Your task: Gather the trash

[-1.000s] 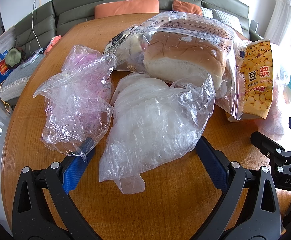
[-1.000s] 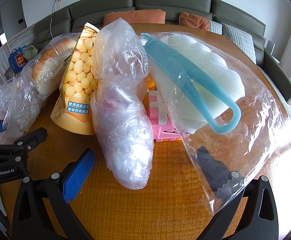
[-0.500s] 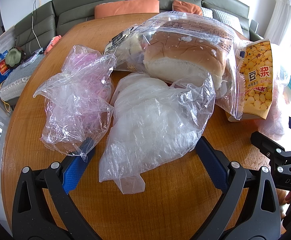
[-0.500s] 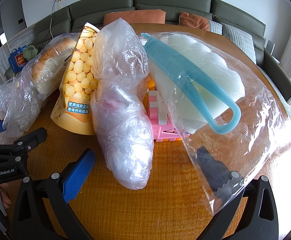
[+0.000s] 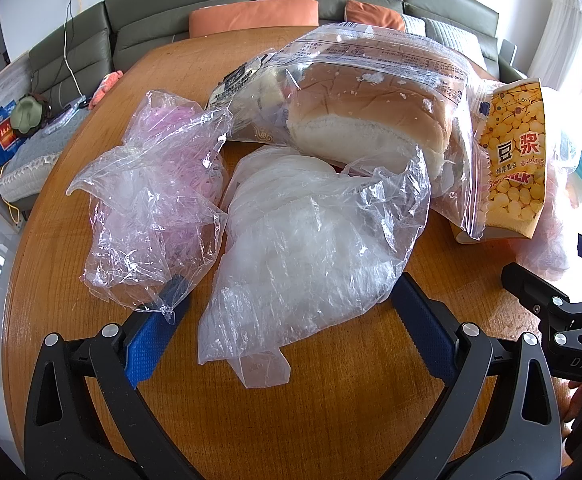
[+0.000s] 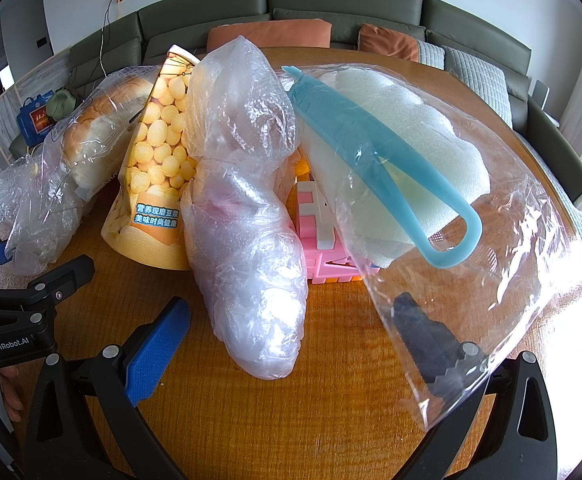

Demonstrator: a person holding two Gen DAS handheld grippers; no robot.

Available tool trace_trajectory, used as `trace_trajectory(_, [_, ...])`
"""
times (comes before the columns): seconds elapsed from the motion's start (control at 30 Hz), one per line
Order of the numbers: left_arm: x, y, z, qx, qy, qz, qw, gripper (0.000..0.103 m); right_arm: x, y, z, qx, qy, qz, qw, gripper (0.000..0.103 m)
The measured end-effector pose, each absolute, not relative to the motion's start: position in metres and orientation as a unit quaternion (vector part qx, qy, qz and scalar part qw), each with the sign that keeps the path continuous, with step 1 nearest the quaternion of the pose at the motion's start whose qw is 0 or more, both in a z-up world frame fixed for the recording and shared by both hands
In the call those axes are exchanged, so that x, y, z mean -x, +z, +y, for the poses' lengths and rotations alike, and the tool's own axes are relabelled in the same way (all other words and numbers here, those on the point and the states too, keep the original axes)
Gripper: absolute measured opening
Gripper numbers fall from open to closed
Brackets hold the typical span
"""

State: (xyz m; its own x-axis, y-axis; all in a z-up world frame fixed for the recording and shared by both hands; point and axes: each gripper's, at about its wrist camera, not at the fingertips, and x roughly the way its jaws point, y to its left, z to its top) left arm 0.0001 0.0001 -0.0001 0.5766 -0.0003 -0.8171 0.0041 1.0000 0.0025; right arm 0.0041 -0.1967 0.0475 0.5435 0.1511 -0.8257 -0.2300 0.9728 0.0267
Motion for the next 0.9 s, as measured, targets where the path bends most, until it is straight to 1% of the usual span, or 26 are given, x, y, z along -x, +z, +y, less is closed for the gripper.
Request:
trace_trajectory(0.57, [0.000, 0.000, 0.000, -0.002, -0.002, 0.460, 0.888, 0.097, -0.004, 0.049, -0.197, 0.043, 0.108, 0.466, 0.877, 0.101])
trace_trajectory(0.7, [0.001, 0.001, 0.002, -0.014, -0.027, 0.459, 0.888, 0.097, -0.003, 0.051, -0.197, 0.045, 0.112, 0.472, 0.873, 0.100])
trace_trajectory(0.8, [0.016, 0.010, 0.005, -0.028, -0.039, 0.447, 0.893, 0.097, 0.004, 0.058, -0.195, 0.047, 0.124, 0.490, 0.862, 0.100])
trace_trajectory(0.9, [0.031, 0.030, 0.010, -0.025, -0.055, 0.427, 0.902, 0.097, 0.023, 0.075, -0.193, 0.053, 0.149, 0.488, 0.858, 0.100])
